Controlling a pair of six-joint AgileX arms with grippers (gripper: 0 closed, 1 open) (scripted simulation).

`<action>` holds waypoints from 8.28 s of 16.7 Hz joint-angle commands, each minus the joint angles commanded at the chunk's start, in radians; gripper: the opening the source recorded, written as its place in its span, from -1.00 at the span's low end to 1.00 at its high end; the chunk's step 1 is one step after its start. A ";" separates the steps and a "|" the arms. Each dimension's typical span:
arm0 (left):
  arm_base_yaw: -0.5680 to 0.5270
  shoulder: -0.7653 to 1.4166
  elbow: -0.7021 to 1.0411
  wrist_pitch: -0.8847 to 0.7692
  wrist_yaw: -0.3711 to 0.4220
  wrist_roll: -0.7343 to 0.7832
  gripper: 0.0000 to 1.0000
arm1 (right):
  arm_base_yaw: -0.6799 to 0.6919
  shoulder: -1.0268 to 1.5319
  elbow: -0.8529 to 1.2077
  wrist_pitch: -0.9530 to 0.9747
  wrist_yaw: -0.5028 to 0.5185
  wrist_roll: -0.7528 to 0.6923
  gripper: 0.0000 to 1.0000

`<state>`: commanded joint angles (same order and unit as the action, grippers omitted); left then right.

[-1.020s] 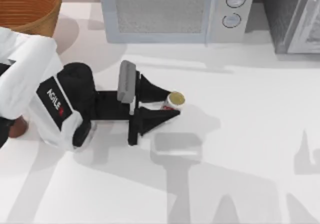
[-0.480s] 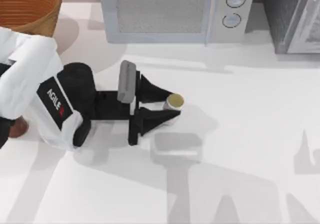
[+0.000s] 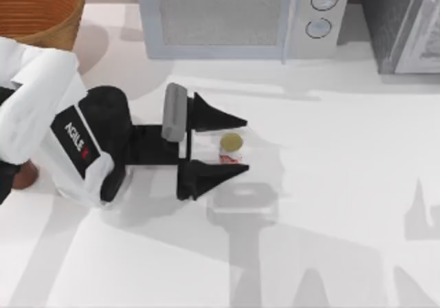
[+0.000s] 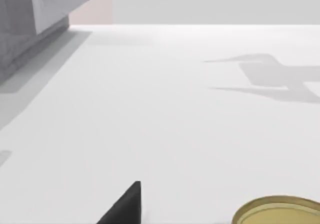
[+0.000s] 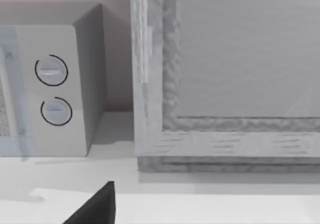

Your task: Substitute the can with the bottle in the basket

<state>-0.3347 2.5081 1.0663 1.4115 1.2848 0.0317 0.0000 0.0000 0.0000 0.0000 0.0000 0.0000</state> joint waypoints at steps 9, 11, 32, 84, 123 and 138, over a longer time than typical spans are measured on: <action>0.008 -0.010 -0.008 -0.010 -0.008 -0.002 1.00 | 0.000 0.000 0.000 0.000 0.000 0.000 1.00; 0.027 -0.061 -0.044 -0.057 -0.047 -0.008 1.00 | 0.000 0.000 0.000 0.000 0.000 0.000 1.00; 0.327 -2.200 -0.920 -1.239 -1.123 -0.009 1.00 | 0.000 0.000 0.000 0.000 0.000 0.000 1.00; 0.453 -0.672 -0.962 0.113 -1.133 0.011 1.00 | 0.000 0.000 0.000 0.000 0.000 0.000 1.00; 0.575 -0.711 -0.544 -0.218 -1.218 0.007 -1.00 | 0.000 0.000 0.000 0.000 0.000 0.000 1.00; 0.501 -0.790 0.333 -1.294 -1.115 0.023 -1.00 | 0.000 0.000 0.000 0.000 0.000 0.000 1.00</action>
<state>0.1668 1.7176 1.3997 0.1173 0.1696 0.0547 0.0000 0.0000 0.0000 0.0000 0.0000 0.0000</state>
